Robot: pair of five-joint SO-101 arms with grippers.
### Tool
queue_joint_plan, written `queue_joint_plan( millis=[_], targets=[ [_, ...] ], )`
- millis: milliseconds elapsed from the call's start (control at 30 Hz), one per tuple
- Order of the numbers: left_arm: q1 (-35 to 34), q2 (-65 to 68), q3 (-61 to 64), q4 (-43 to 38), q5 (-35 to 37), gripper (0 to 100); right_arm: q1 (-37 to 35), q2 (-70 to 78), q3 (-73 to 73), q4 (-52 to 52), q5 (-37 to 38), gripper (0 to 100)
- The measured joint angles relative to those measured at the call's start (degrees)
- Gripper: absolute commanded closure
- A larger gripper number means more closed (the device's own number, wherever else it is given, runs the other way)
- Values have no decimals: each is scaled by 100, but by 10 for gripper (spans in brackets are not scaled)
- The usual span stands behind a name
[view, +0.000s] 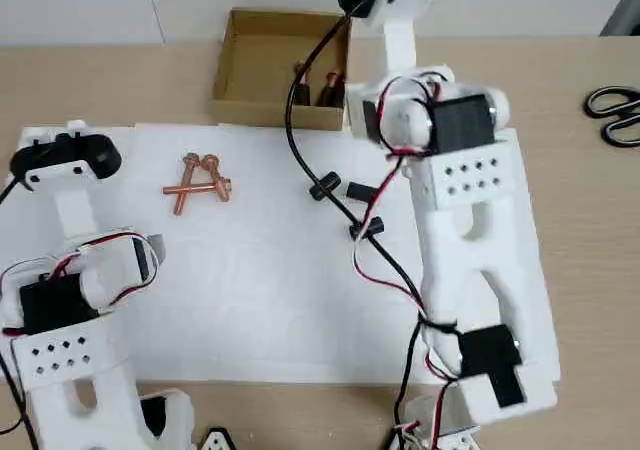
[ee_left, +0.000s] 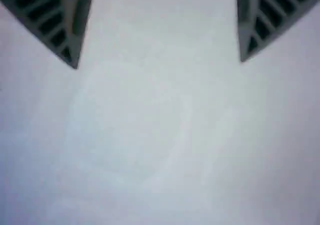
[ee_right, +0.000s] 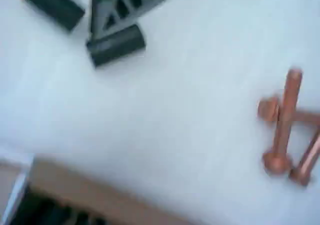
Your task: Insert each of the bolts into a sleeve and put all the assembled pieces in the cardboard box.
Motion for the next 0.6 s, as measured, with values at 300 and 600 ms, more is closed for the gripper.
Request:
queue_joint_plan(
  millis=[300, 600],
  targets=[
    [0, 0, 0, 0, 0, 804, 0, -607, 220, 888, 0, 853],
    [0, 0, 0, 0, 0, 804, -369, -1916, 2347, 659, 0, 853]
  ],
)
